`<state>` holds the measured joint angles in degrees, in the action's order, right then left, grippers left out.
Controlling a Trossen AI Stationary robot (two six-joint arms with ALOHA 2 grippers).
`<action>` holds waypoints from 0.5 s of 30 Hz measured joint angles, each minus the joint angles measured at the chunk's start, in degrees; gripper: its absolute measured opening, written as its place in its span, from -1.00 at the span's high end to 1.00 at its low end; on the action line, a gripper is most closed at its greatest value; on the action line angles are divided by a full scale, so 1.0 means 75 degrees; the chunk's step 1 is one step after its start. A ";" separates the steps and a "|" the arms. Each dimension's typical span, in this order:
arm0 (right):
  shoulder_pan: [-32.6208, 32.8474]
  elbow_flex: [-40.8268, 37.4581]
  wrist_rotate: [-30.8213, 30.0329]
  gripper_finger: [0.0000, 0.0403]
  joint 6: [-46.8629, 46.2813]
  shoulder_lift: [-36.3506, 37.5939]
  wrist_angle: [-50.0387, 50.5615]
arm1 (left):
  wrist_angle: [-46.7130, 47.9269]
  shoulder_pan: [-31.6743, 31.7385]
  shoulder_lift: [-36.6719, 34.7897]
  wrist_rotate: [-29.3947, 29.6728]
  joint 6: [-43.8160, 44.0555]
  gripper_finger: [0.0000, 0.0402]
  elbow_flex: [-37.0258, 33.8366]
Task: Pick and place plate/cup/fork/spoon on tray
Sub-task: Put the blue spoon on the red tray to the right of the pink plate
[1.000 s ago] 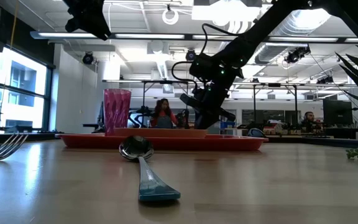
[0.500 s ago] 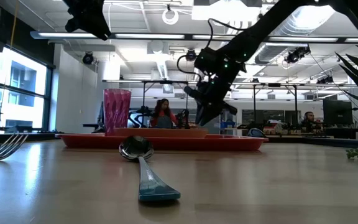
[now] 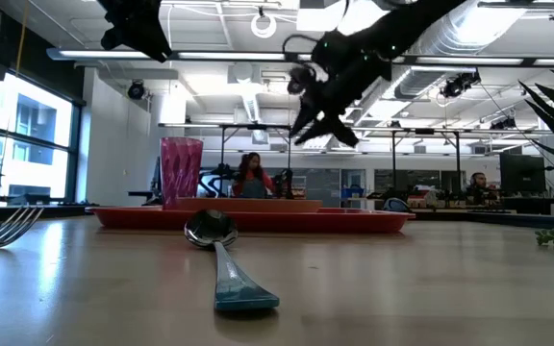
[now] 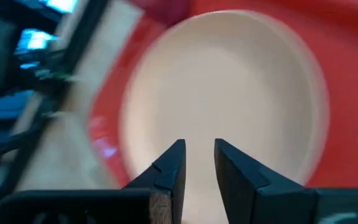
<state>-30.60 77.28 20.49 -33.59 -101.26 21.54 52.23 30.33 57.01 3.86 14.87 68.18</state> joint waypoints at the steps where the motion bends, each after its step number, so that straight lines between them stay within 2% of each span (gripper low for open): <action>1: 0.0122 0.0000 0.0072 0.62 -0.0070 0.0103 0.0001 | 0.0000 0.0000 0.0000 0.0000 0.0000 0.49 0.0000; 8: 0.1268 0.0003 -0.0172 0.62 -0.0981 0.0789 -0.0485 | 0.0010 0.0000 -0.0002 0.0002 -0.0134 0.49 0.0000; 15: 0.2650 0.0006 -0.1055 0.62 -0.1821 0.1079 -0.0997 | 0.0056 0.0000 0.0000 0.0002 -0.0264 0.49 0.0000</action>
<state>-10.73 77.32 12.58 -47.25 -93.17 14.06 52.65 30.33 57.01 3.88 12.89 68.18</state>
